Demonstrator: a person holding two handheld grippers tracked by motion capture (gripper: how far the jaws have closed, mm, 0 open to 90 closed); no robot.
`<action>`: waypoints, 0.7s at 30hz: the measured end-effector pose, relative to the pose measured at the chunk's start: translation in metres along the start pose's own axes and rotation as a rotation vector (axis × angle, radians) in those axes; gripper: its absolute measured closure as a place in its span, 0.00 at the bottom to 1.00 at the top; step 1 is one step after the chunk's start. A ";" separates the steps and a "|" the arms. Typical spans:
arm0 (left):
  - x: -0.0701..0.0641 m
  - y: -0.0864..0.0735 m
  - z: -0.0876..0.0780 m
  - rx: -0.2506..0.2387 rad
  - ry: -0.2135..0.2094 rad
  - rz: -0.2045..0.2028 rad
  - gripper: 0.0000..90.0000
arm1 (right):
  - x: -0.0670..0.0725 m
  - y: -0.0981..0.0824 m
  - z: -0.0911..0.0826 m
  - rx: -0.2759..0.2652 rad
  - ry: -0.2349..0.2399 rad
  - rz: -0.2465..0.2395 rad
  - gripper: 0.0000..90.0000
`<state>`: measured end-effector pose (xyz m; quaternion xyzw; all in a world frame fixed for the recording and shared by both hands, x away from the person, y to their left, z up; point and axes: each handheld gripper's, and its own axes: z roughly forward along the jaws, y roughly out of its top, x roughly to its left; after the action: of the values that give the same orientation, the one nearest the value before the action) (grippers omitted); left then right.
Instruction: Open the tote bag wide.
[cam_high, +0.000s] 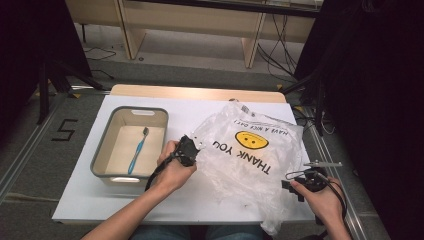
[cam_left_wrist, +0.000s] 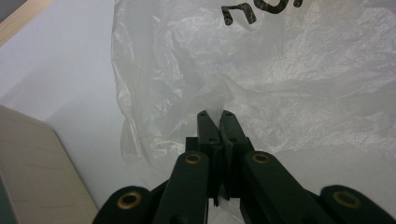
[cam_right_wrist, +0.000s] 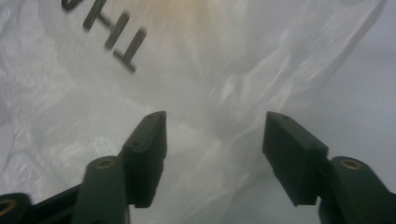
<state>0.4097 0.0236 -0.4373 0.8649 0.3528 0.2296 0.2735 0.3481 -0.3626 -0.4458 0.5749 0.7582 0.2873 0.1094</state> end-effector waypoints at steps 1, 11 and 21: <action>0.000 0.000 0.000 0.000 0.000 0.000 0.99 | 0.001 -0.002 0.002 0.033 -0.001 0.001 0.40; 0.004 0.002 0.005 -0.006 0.018 -0.009 0.99 | 0.003 0.002 0.017 0.115 -0.023 -0.072 1.00; 0.018 0.008 0.018 -0.059 0.105 -0.088 0.99 | 0.015 0.014 0.019 -0.002 0.004 -0.054 1.00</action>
<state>0.4363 0.0265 -0.4421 0.8268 0.3973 0.2727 0.2901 0.3641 -0.3404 -0.4508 0.5537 0.7734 0.2859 0.1162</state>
